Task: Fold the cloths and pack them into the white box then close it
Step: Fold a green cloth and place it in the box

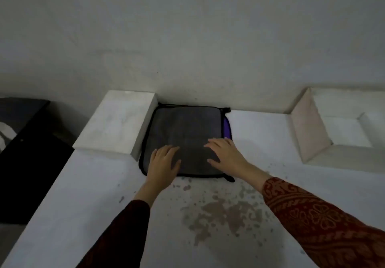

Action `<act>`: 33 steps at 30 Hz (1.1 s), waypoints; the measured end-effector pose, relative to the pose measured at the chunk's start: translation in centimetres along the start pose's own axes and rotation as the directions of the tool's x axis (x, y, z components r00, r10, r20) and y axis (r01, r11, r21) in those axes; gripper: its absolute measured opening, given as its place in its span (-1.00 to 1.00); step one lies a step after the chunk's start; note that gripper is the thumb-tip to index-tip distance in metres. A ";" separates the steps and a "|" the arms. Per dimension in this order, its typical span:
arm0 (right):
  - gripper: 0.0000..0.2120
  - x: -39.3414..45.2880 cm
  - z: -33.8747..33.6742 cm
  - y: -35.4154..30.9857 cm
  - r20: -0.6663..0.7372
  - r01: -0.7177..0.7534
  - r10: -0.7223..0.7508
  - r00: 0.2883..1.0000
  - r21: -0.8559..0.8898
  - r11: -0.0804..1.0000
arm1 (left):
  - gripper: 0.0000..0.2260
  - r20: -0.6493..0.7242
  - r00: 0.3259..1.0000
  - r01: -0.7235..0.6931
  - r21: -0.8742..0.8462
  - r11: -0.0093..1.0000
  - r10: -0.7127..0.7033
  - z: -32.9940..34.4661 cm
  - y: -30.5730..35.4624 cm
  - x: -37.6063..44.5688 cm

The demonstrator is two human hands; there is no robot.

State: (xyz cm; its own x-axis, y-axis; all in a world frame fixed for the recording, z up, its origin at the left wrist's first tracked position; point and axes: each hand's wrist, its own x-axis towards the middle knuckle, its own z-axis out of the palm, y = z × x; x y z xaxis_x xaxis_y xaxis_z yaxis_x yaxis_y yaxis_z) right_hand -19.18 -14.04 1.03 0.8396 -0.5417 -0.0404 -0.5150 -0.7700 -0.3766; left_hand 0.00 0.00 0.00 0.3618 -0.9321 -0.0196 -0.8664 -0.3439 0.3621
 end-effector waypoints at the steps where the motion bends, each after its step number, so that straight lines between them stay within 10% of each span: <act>1: -0.58 0.0 0.7 -0.2 -0.018 0.045 -0.045 0.999 -0.001 0.999 | -0.59 0.006 1.000 0.003 -0.018 1.000 -0.003 0.2 -0.1 -0.2; 6: -0.53 0.3 5.2 -1.1 0.103 0.100 -0.094 0.990 -0.057 0.993 | -0.57 0.090 0.995 -0.039 -0.056 0.998 0.044 2.4 -1.9 -0.5; 12: -0.72 1.5 6.7 -0.8 -0.039 0.050 -0.050 0.998 0.001 0.999 | -0.47 0.063 0.988 -0.133 -0.072 0.988 0.138 4.0 -4.1 -0.6; 20: -0.47 1.6 6.9 -1.6 -0.134 0.049 -0.047 0.990 0.008 0.999 | -0.55 0.085 0.977 -0.187 -0.084 0.979 0.194 3.9 -5.5 -0.2; 24: -0.84 1.0 7.2 -1.5 -0.123 0.083 -0.092 0.988 -0.080 0.993 | -0.46 0.130 0.969 -0.193 -0.141 0.971 0.211 2.7 -5.7 0.2; 33: -0.48 0.8 5.3 0.2 -0.144 -0.085 0.087 0.986 0.020 0.996 | -0.47 0.157 0.973 -0.175 0.025 0.984 0.169 0.9 -7.8 0.4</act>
State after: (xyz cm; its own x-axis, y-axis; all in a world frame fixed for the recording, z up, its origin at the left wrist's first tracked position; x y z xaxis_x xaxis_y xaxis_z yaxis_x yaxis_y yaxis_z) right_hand -17.72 -12.82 -3.94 0.7577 -0.6498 0.0608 -0.5811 -0.7141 -0.3905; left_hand 6.64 2.18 -3.71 0.1517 -0.9829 -0.1041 -0.9246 -0.1784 0.3366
